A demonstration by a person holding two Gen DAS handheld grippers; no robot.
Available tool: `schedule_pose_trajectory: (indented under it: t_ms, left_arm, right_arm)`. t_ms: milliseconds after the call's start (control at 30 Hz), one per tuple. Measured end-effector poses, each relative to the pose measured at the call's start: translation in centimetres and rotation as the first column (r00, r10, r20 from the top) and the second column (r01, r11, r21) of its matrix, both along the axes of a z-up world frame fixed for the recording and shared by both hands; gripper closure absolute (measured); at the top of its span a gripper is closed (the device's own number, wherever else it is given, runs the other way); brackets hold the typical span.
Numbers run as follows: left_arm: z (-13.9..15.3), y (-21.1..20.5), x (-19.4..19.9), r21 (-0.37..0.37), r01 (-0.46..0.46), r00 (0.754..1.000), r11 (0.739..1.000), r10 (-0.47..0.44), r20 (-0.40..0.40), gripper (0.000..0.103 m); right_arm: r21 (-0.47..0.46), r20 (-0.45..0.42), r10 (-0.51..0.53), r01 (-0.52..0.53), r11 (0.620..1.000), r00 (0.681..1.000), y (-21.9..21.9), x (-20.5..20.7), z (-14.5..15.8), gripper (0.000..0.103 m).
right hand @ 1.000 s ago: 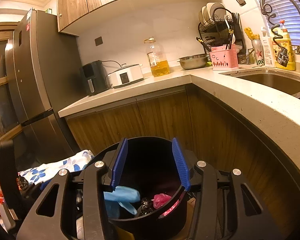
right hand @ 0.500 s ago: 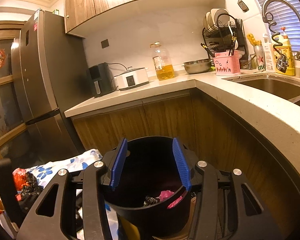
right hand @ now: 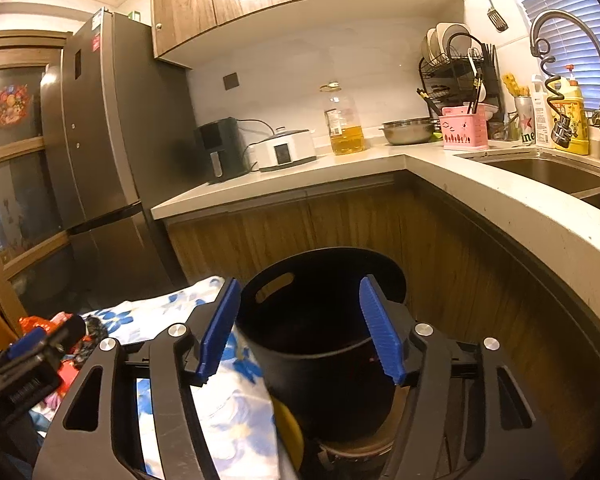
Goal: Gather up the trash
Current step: 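Move both open tools back from the bin to the table, then grasp the printed red paper cup with the left tool while the right tool approaches another red cup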
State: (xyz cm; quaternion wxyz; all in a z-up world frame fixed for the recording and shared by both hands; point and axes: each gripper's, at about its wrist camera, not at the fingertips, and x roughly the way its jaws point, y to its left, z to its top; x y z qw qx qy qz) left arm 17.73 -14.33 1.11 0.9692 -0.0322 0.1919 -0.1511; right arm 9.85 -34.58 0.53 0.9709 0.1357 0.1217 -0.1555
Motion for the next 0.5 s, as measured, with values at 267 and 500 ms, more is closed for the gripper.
schedule_pose_trajectory:
  t_ms: [267, 500]
  left_arm:
    - [-0.4, 7.3, -2.2, -0.014, -0.154, 0.987, 0.988, 0.155, 0.045, 0.006]
    - [-1.8, 14.7, -3.1, -0.016, -0.339, 0.939, 0.941, 0.34, 0.058, 0.006]
  right_arm:
    - [-0.007, 0.0, 0.077, -0.077, 0.997, 0.997, 4.6, -0.1, -0.3, 0.037]
    - [-0.007, -0.014, 0.167, -0.168, 0.986, 0.986, 9.0, 1.0, -1.3, 0.037]
